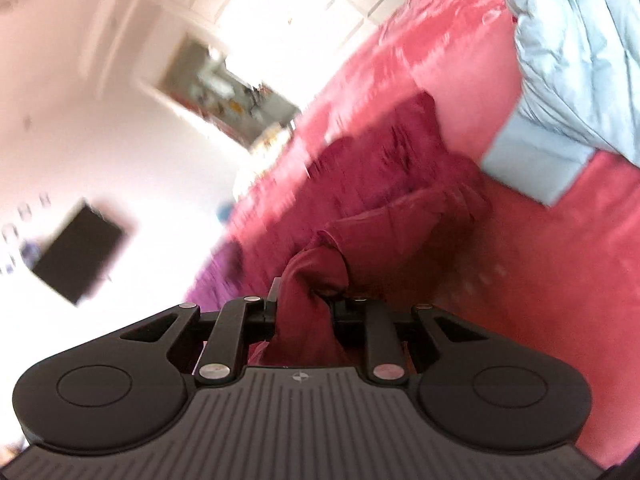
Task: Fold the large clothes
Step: 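Lift the dark red jacket hem with both tools and fold it toward the collar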
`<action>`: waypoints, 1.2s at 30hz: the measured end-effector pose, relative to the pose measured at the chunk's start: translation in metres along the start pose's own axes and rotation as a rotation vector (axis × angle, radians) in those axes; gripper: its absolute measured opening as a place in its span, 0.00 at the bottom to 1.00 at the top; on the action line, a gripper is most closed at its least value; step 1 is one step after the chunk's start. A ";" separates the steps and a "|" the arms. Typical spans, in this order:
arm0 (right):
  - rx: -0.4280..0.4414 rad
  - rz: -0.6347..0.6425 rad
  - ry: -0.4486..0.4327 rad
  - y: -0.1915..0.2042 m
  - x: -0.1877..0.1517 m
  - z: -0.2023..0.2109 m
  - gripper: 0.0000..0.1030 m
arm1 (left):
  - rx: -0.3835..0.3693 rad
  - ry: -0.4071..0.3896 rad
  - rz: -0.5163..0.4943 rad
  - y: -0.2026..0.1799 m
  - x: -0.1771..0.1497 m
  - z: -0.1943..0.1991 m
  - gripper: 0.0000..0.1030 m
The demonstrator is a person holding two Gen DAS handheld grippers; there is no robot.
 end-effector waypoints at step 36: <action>-0.258 0.048 -0.291 -0.023 0.145 -0.211 1.00 | 0.297 -0.335 -0.084 0.073 0.267 -0.137 0.72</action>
Point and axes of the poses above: each gripper's, at about its wrist camera, not at the fingertips, and z roughly against the way its jaws point, y to its left, x to its top, the point moved 2 cm from there along -z, roughly the way its jaws point, and after that the axes turned 8 degrees about -x, right-handed, at the moved point
